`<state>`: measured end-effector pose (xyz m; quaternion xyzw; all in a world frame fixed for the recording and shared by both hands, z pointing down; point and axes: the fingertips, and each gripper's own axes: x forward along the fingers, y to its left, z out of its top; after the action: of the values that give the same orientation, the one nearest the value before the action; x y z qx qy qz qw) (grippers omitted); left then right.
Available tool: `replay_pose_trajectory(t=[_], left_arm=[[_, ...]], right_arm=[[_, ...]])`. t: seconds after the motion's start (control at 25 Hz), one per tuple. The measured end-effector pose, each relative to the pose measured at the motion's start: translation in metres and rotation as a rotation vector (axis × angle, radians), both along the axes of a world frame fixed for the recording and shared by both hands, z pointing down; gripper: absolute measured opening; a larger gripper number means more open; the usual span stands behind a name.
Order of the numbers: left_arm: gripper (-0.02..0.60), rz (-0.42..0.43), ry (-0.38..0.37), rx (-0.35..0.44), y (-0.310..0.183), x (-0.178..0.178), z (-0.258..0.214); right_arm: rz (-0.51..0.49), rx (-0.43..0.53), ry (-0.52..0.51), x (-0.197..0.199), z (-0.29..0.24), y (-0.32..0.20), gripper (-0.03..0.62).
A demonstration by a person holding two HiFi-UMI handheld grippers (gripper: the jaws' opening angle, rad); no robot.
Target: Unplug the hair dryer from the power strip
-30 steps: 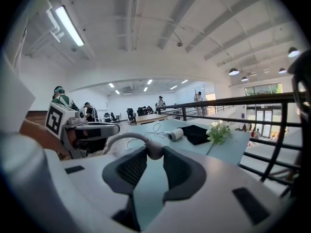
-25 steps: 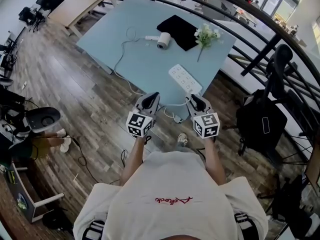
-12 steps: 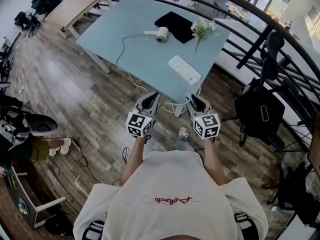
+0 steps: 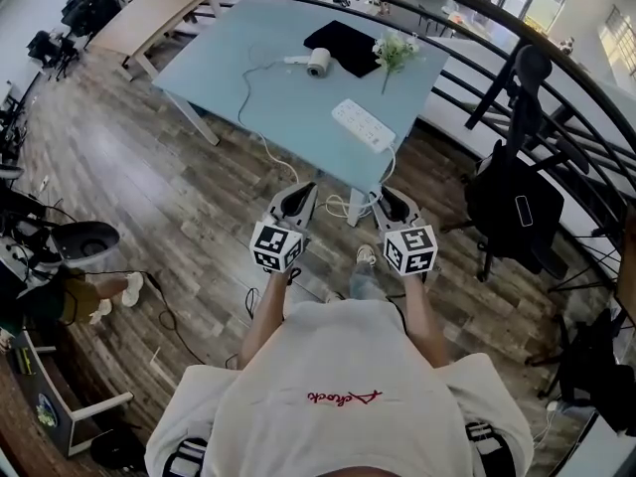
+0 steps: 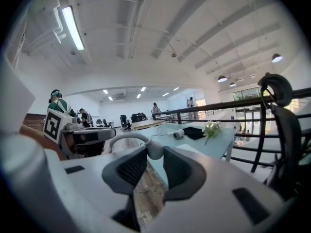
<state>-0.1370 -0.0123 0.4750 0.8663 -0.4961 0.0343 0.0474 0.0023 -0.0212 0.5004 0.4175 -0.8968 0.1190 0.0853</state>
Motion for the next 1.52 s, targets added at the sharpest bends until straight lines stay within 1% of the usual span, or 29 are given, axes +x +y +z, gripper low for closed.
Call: replay_pose_trajectory(t=[0.32,0.72,1.16,1.52], left_arm=[[0.008,0.008,0.006,0.009,0.027,0.011,-0.003],[0.008,0.01,0.006,0.01,0.044,0.019,0.001],[0.008,0.026,0.009,0.012,0.047,0.03,0.0],[0.008,0.031,0.013,0.016,0.047,0.033,0.0]], right_arm=[[0.018,0.012,-0.002,0.014,-0.004,0.025,0.115],[0.034,0.035,0.01,0.023,-0.006,0.037,0.115],[0.045,0.033,0.009,0.03,-0.006,0.044,0.115],[0.048,0.034,0.01,0.032,-0.005,0.044,0.115]])
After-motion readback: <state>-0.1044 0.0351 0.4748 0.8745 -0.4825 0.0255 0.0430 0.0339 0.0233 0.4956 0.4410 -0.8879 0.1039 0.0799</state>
